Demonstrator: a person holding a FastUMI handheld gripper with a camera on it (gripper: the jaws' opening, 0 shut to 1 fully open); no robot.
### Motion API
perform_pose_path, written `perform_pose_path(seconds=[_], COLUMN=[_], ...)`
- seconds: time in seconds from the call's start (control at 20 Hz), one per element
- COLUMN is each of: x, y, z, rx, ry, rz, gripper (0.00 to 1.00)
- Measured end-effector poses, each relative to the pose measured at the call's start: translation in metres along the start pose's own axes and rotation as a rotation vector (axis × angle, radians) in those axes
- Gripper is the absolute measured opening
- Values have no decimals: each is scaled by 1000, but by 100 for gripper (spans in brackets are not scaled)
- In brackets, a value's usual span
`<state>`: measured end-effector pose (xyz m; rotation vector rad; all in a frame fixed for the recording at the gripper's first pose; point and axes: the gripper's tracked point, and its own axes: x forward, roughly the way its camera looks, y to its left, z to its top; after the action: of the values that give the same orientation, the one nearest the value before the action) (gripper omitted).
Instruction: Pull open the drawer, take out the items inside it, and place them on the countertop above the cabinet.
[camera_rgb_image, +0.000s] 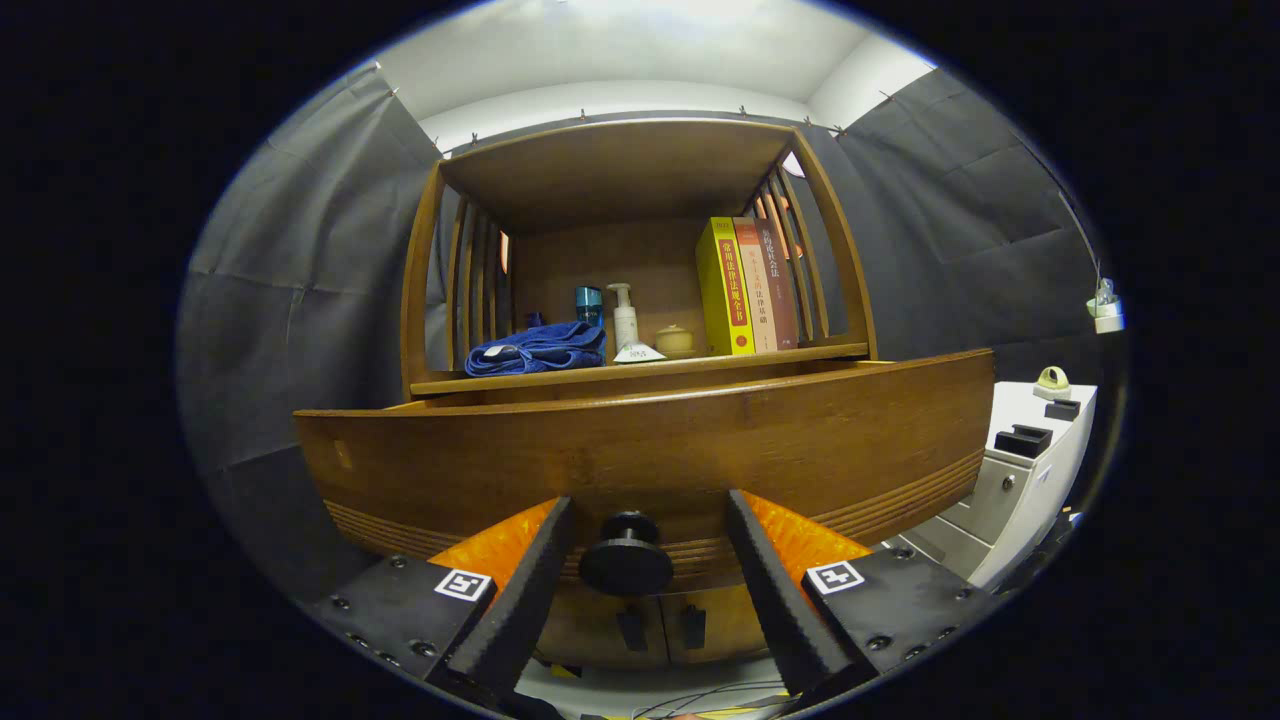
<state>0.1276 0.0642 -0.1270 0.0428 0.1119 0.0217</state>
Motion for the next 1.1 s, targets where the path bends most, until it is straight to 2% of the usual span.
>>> perform_pose_path(seconds=[0.4, 1.1], x=[17, 100], y=[1, -2], z=[3, 10], rx=[-9, -13], ry=[44, 68], rz=[-6, -6], gripper=[98, 99])
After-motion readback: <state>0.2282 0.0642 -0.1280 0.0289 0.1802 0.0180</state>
